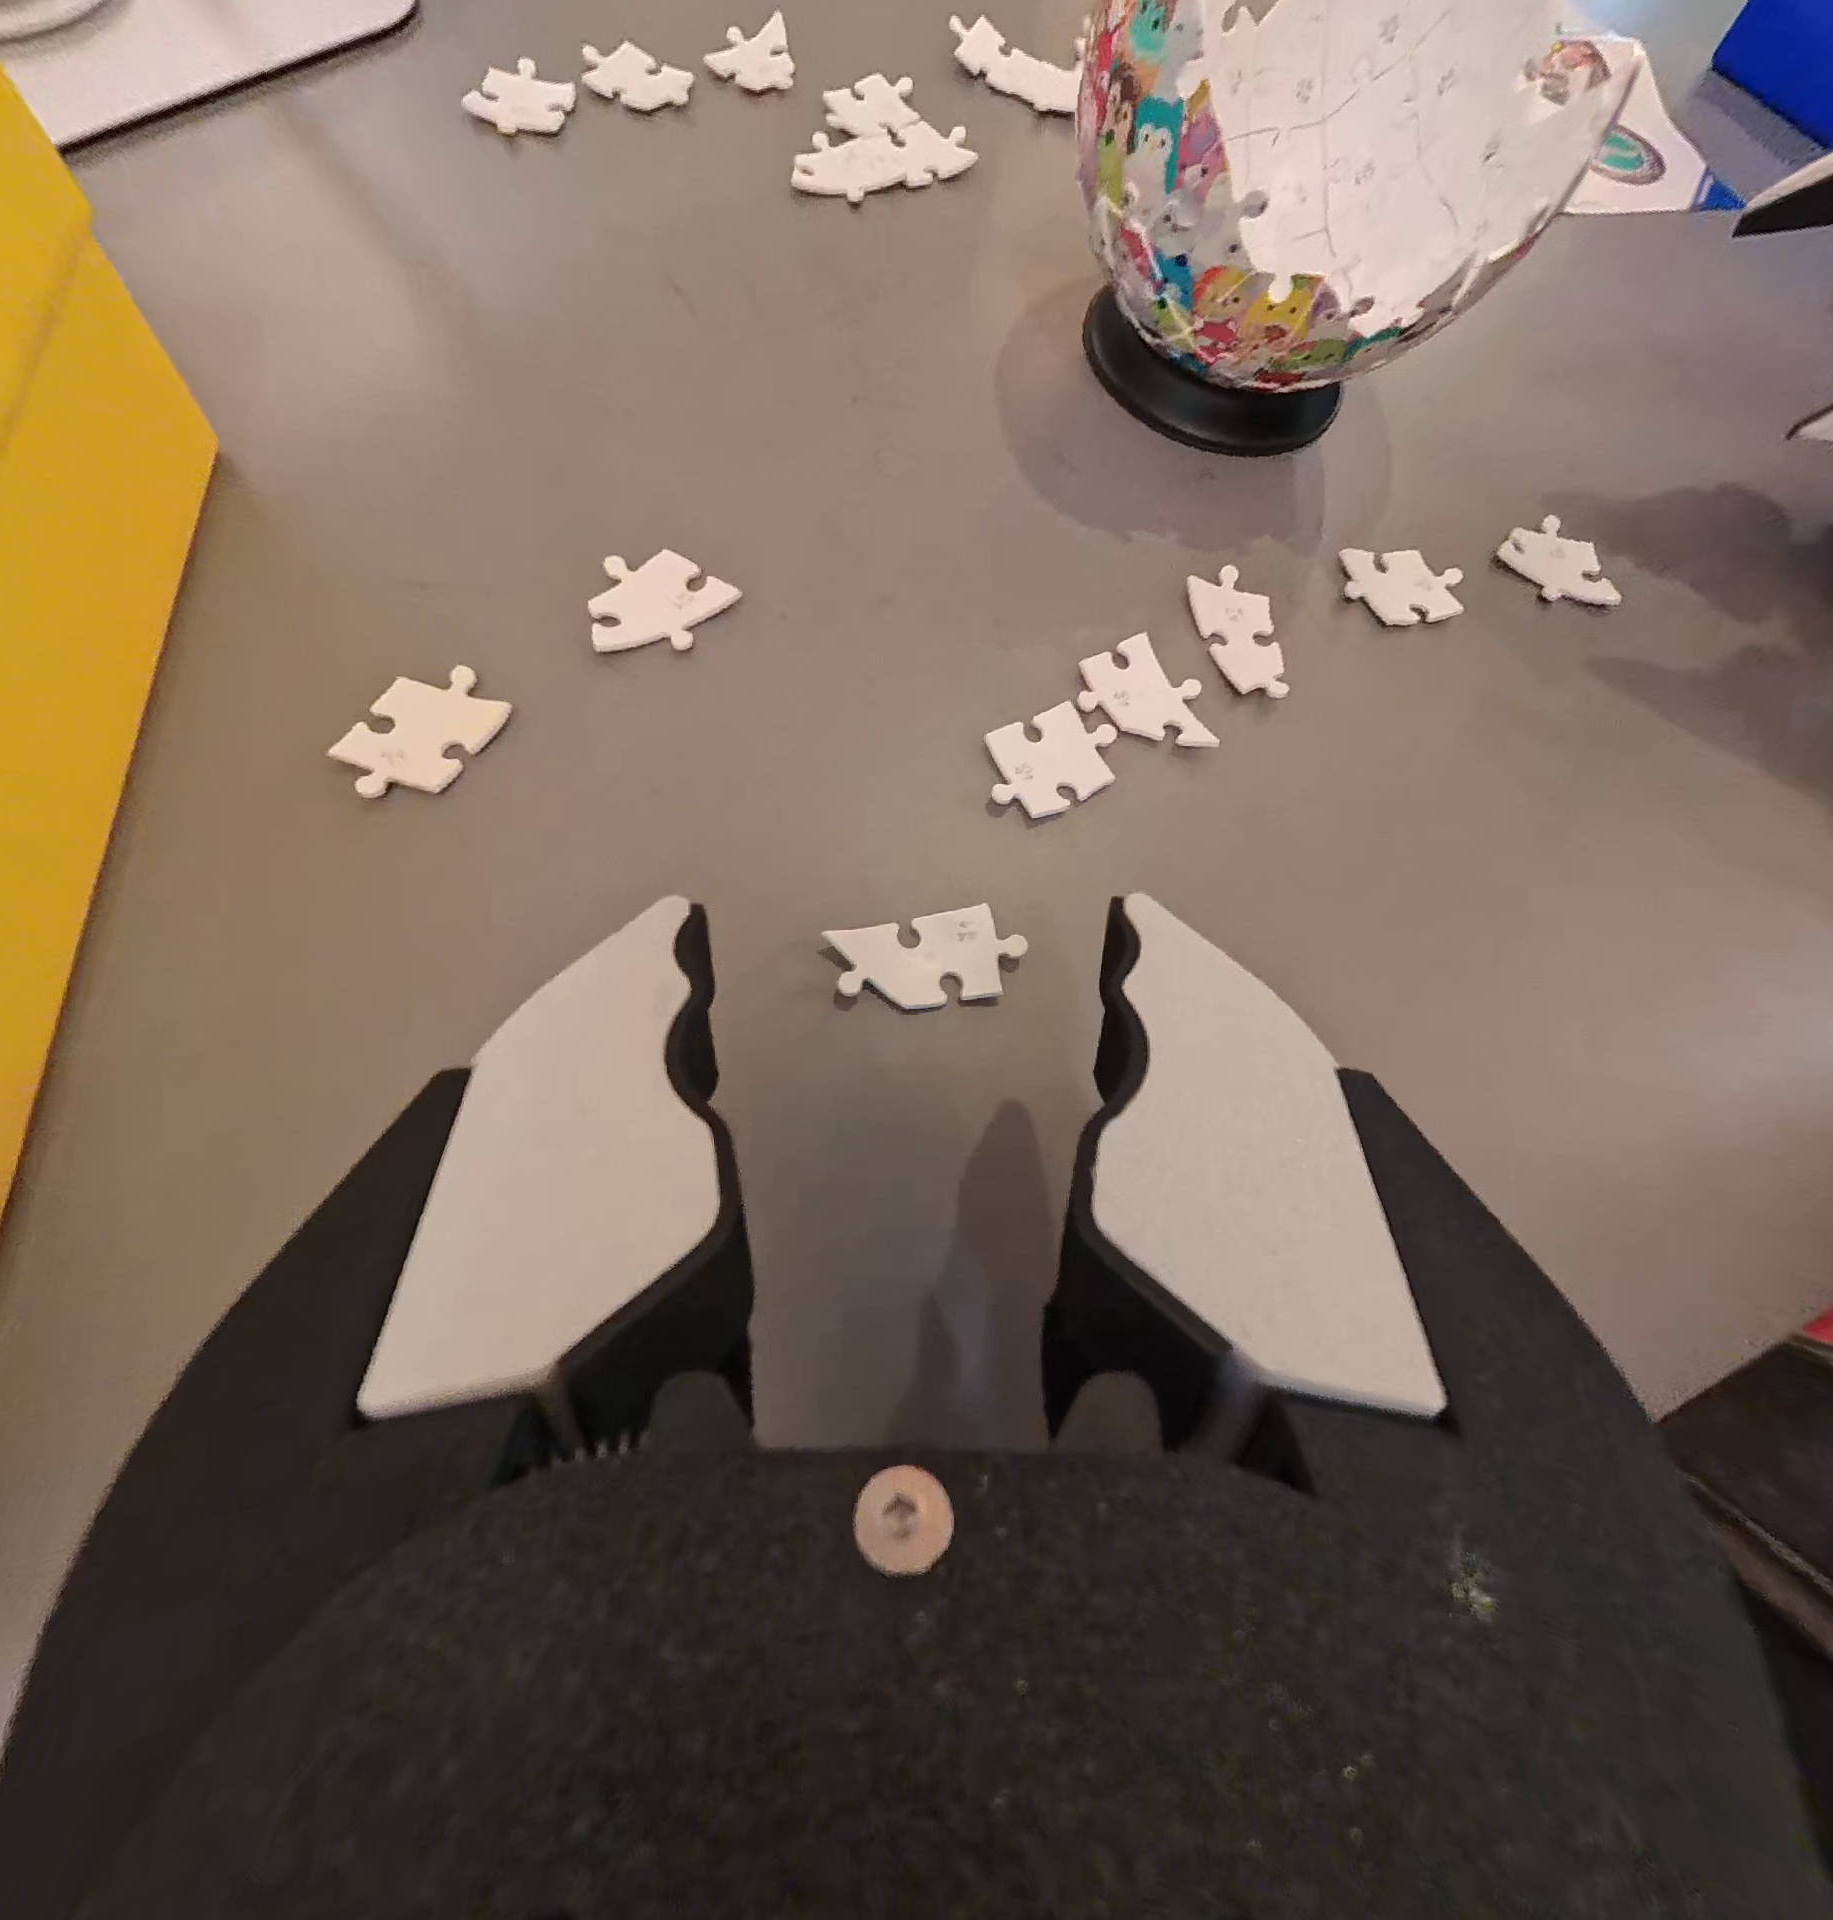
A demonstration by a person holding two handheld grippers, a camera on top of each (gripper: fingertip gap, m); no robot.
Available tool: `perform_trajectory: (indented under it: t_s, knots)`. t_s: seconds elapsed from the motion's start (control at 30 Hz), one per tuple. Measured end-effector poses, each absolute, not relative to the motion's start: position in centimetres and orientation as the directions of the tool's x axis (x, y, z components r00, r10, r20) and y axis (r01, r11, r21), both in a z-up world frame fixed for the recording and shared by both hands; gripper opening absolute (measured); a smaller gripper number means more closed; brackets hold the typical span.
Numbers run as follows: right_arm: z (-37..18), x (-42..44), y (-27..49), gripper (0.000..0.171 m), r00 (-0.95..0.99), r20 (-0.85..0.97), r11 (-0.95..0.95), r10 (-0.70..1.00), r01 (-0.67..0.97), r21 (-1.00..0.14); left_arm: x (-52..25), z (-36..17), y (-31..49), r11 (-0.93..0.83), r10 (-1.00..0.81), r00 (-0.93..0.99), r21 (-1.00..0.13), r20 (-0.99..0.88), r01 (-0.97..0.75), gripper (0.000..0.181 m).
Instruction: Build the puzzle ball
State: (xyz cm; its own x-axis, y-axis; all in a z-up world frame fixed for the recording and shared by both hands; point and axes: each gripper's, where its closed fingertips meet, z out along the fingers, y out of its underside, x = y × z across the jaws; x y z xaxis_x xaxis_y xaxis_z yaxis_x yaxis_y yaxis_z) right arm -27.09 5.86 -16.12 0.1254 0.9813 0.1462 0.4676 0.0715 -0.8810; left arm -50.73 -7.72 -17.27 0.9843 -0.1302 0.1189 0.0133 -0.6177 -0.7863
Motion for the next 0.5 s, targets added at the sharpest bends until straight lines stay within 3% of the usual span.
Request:
perform_trajectory:
  t_s: [0.17,0.5]
  knots:
    - [-16.9,-27.1,6.3,0.067,0.134,0.129,0.048,0.983,0.487,-0.872,-51.2,-18.2,-7.4,-0.638,-0.132,0.978,-0.769,0.162,0.041,0.077]
    - [-16.2,-26.8,6.4,0.067,0.146,0.086,0.01,0.986,0.46,-0.888,-52.6,-18.0,-7.1,-0.604,-0.106,0.983,-0.795,0.147,0.053,0.067]
